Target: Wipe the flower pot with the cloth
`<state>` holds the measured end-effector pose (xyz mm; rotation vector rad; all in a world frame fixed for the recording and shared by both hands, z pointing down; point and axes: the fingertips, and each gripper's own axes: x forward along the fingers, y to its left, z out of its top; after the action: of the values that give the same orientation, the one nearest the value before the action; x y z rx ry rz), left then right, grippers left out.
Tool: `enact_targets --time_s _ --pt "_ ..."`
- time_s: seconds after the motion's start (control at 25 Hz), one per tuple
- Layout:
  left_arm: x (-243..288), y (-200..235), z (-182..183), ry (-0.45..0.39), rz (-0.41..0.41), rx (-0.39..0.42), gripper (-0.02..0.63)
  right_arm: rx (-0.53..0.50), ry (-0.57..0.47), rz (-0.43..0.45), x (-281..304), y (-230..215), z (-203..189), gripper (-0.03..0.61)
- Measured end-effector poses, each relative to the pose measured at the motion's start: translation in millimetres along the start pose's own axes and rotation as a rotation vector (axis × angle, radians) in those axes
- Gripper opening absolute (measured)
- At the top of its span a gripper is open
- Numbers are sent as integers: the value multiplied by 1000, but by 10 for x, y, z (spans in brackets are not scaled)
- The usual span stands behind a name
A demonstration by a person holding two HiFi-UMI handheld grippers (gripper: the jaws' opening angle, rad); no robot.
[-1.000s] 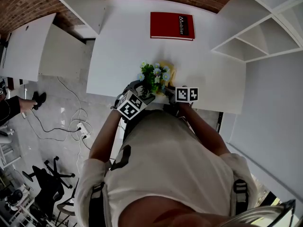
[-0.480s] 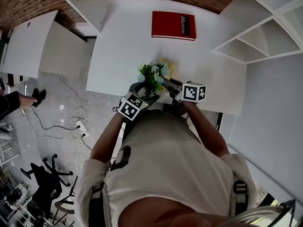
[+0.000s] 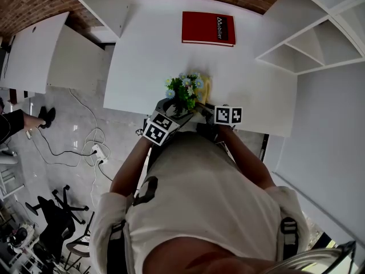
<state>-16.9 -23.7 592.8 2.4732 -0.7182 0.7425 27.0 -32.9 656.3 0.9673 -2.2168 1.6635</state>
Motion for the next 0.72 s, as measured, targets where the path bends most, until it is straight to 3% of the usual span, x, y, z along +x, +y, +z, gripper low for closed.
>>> enact_targets --time_s 0.16,0.28,0.44,0.52,0.72 --pt "-279 69 139 -28 -11 16 337 20 5 -11 5 -37 -17 71" --pt "-443 109 42 27 -56 17 342 12 9 -15 -14 -41 4 71" --pt "-327 120 -169 132 -99 149 344 8 2 -1 -50 31 61 71" --pt "-236 87 -228 165 -112 214 344 58 -10 36 -56 114 93 71" --pt "-87 54 -325 168 -93 241 344 105 -63 126 -117 376 241 71"
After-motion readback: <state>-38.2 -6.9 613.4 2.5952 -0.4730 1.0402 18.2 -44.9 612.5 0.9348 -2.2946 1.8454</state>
